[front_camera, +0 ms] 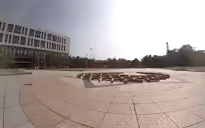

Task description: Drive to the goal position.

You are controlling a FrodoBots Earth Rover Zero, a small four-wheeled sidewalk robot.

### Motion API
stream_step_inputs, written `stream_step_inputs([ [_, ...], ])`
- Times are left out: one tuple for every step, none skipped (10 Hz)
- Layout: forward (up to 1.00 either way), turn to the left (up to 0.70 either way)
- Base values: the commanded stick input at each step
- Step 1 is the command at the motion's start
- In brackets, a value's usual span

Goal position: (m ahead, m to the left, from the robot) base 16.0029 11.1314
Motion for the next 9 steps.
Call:
stream_step_inputs([
  [0.04,0.0],
  [0.04,0.0],
  [0.05,0.0],
  [0.05,0.0],
  [0.04,0.0],
  [0.05,0.0],
  [0.05,0.0],
  [0.05,0.0],
  [0.04,0.0],
])
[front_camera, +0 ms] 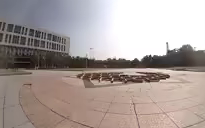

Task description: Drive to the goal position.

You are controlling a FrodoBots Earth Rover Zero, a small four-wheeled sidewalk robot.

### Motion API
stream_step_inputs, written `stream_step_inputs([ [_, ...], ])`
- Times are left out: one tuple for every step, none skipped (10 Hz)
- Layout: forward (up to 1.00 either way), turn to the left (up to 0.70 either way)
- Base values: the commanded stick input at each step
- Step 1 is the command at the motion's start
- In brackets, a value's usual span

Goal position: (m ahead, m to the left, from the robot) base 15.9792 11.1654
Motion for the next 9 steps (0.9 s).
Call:
stream_step_inputs([
  [0.04,0.0],
  [0.04,0.0],
  [0.05,0.0],
  [0.05,0.0],
  [0.05,0.0],
  [0.05,0.0],
  [0.05,0.0],
  [0.04,0.0],
  [0.04,0.0],
])
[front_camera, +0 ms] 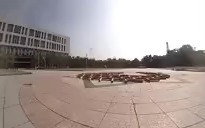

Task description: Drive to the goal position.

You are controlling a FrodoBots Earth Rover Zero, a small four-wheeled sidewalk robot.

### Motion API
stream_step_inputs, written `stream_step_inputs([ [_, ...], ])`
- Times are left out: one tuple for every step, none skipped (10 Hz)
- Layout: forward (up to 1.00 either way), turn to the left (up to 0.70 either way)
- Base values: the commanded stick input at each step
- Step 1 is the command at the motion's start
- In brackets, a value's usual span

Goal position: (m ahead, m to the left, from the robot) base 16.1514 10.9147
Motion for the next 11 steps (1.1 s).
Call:
stream_step_inputs([
  [0.04,0.0],
  [0.05,0.0],
  [0.05,0.0],
  [0.05,0.0],
  [0.05,0.0],
  [0.05,0.0],
  [0.05,0.0],
  [0.04,0.0],
  [0.04,0.0],
  [0.04,0.0],
  [0.04,0.0],
])
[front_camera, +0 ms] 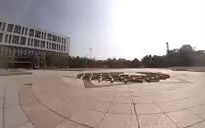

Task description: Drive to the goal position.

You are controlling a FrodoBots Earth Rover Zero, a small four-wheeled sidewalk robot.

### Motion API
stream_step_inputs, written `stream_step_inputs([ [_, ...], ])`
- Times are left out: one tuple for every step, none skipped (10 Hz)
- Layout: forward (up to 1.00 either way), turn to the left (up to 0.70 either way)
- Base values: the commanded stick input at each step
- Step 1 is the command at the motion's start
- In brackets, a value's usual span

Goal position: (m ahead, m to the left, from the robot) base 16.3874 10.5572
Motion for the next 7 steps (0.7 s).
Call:
stream_step_inputs([
  [0.05,0.0],
  [0.05,0.0],
  [0.05,0.0],
  [0.05,0.0],
  [0.05,0.0],
  [0.05,0.0],
  [0.05,0.0],
])
